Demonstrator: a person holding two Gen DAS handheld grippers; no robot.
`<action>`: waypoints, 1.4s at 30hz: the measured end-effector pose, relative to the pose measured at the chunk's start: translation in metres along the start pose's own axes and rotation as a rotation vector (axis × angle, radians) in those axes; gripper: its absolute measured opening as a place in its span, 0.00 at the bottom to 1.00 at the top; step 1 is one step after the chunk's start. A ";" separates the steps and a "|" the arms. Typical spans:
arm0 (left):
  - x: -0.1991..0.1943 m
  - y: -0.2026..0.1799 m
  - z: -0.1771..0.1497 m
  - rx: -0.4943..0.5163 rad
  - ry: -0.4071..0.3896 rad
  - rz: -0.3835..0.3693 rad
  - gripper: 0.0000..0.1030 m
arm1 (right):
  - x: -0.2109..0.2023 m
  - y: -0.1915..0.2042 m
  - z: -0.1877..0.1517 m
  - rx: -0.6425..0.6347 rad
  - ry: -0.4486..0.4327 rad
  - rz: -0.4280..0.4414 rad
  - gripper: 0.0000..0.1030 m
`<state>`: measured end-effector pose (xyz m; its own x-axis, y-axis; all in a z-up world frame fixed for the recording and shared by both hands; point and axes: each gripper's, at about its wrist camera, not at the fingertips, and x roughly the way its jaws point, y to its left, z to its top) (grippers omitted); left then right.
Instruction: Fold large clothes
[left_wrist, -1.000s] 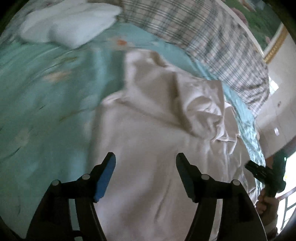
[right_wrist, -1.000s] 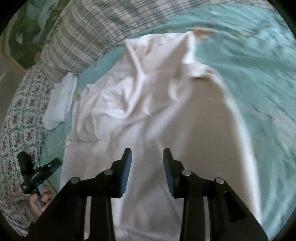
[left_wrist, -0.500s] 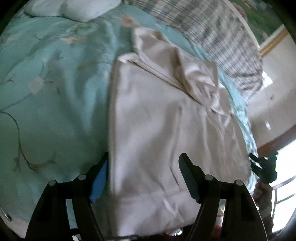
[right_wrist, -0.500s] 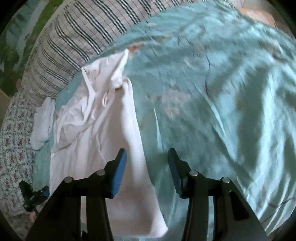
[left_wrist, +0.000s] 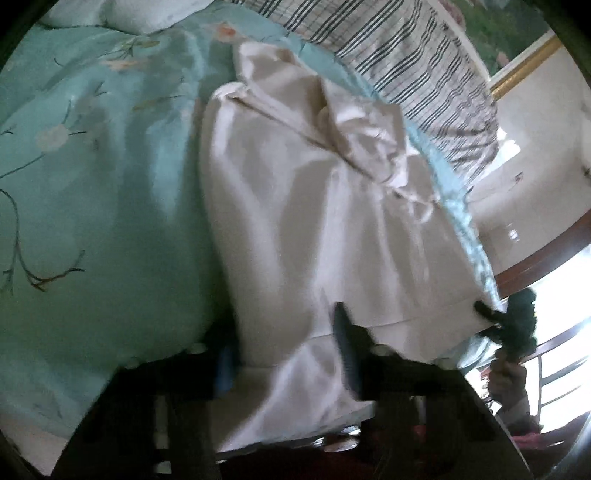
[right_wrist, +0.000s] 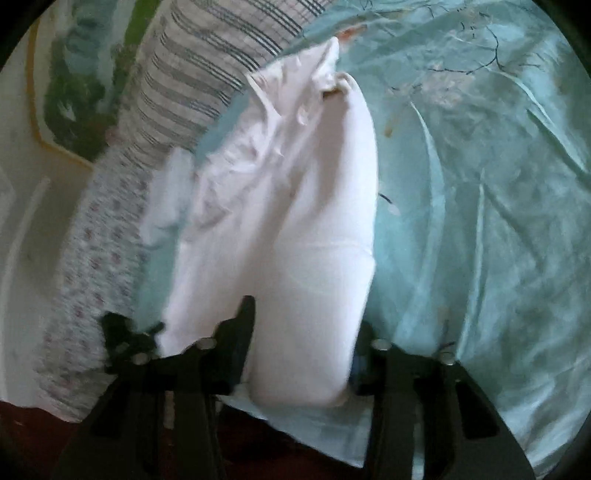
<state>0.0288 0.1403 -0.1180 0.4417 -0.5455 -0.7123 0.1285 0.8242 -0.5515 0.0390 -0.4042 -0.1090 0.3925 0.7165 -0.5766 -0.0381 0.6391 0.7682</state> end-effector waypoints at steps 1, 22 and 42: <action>-0.002 0.005 0.000 -0.013 0.000 -0.014 0.31 | 0.000 0.000 0.002 -0.003 -0.002 0.001 0.32; -0.060 -0.023 0.091 -0.069 -0.312 -0.110 0.08 | -0.019 0.061 0.086 -0.081 -0.235 0.190 0.09; 0.120 0.049 0.305 -0.233 -0.196 0.131 0.11 | 0.152 0.013 0.301 0.051 -0.125 -0.087 0.10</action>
<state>0.3586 0.1618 -0.0979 0.6062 -0.3786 -0.6994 -0.1378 0.8161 -0.5613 0.3745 -0.3713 -0.1030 0.5041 0.6166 -0.6047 0.0464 0.6798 0.7319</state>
